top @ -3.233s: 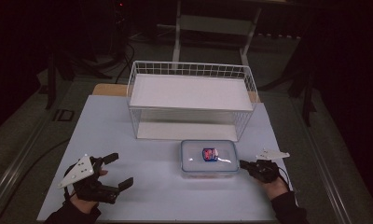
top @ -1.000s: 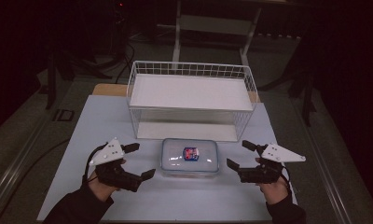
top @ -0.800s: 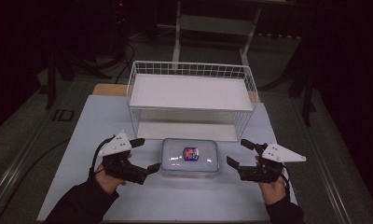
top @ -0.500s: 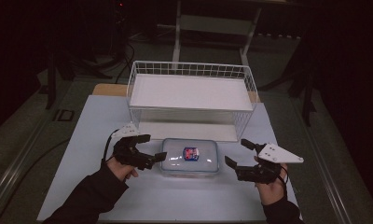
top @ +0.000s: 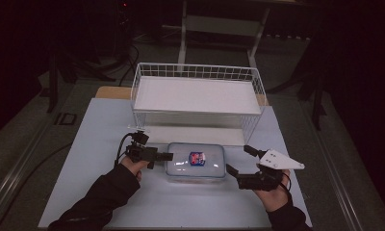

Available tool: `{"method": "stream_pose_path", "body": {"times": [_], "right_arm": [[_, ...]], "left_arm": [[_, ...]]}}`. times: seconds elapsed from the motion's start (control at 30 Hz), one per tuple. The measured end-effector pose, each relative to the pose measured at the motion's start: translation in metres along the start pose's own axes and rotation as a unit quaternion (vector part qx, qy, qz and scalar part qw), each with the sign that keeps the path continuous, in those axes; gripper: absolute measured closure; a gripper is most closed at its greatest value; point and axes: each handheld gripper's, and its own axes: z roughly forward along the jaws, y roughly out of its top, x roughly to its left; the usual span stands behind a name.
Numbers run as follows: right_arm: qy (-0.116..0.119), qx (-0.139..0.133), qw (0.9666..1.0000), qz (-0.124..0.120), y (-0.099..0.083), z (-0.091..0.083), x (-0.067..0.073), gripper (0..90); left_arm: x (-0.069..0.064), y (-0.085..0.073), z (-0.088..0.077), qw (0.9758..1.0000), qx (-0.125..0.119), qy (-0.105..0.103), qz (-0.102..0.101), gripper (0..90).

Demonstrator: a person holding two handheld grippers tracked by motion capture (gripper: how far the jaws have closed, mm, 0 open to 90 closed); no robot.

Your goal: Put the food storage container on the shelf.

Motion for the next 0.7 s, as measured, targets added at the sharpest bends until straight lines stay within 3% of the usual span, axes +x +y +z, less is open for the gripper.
{"method": "stream_pose_path", "body": {"times": [0.1, 0.23, 0.33, 0.5, 0.6, 0.7], "right_arm": [[0.004, 0.005, 0.9999, 0.009, -0.002, 0.0, 0.0, 10.2], [0.007, 0.015, 0.9998, 0.013, -0.004, 0.002, -0.001, 10.3], [0.009, 0.022, 0.9996, 0.017, -0.006, 0.003, -0.001, 10.3], [0.011, 0.031, 0.9992, 0.023, -0.01, 0.004, -0.002, 11.5], [0.01, 0.037, 0.9989, 0.028, -0.012, 0.004, -0.004, 12.5], [0.01, 0.042, 0.9985, 0.033, -0.014, 0.004, -0.006, 13.0]], "left_arm": [[0.006, -0.001, 0.006, 0.9992, 0.015, -0.019, -0.032, 1.3], [0.01, -0.003, 0.01, 0.9976, 0.036, -0.027, -0.052, 8.8], [0.01, -0.004, 0.012, 0.9974, 0.041, -0.022, -0.055, 16.2], [0.012, -0.005, 0.014, 0.9961, 0.046, -0.042, -0.062, 29.5], [0.012, -0.003, 0.012, 0.9951, 0.052, -0.058, -0.061, 42.0], [0.011, -0.004, 0.012, 0.9949, 0.058, -0.062, -0.055, 42.3]]}}
